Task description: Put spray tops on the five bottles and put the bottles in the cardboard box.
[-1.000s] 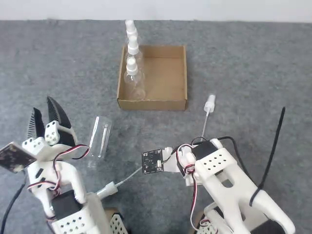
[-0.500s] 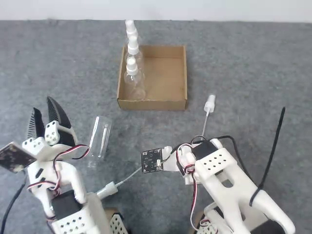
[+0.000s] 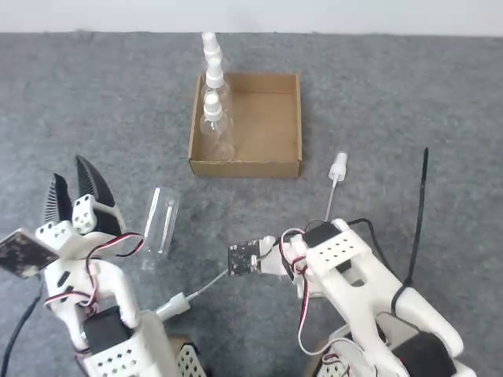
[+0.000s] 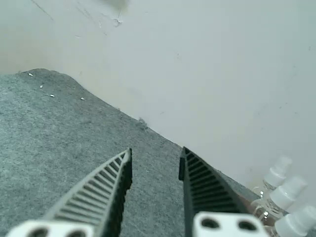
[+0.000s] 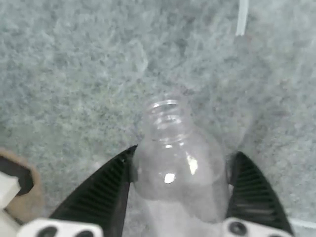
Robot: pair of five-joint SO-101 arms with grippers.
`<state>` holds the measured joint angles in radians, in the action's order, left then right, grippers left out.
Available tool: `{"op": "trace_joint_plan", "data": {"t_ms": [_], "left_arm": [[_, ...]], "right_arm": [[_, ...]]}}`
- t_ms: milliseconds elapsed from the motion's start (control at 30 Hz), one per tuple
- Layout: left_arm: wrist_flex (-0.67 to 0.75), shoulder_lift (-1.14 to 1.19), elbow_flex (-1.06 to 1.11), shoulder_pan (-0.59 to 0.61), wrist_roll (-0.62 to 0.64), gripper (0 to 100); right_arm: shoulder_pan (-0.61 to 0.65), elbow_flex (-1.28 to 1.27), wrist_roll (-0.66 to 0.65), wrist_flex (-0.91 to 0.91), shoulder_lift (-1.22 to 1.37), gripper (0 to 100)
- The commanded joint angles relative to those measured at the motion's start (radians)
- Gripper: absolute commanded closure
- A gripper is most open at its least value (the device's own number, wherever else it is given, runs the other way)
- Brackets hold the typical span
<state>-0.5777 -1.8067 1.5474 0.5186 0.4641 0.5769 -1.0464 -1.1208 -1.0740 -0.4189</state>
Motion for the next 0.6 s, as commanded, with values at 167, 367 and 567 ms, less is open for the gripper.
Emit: {"op": "trace_joint_plan", "data": {"t_ms": [167, 367, 567], "left_arm": [[0.025, -0.014, -0.031, 0.002, 0.003, 85], [0.025, -0.014, -0.031, 0.002, 0.003, 85], [0.025, -0.014, -0.031, 0.000, 0.005, 85]], "right_arm": [[-0.054, 0.256, 0.091, -0.206, -0.001, 83.8], [-0.045, 0.356, 0.256, -0.251, -0.001, 83.9], [-0.045, 0.453, 0.500, -0.251, -0.001, 84.6]]}}
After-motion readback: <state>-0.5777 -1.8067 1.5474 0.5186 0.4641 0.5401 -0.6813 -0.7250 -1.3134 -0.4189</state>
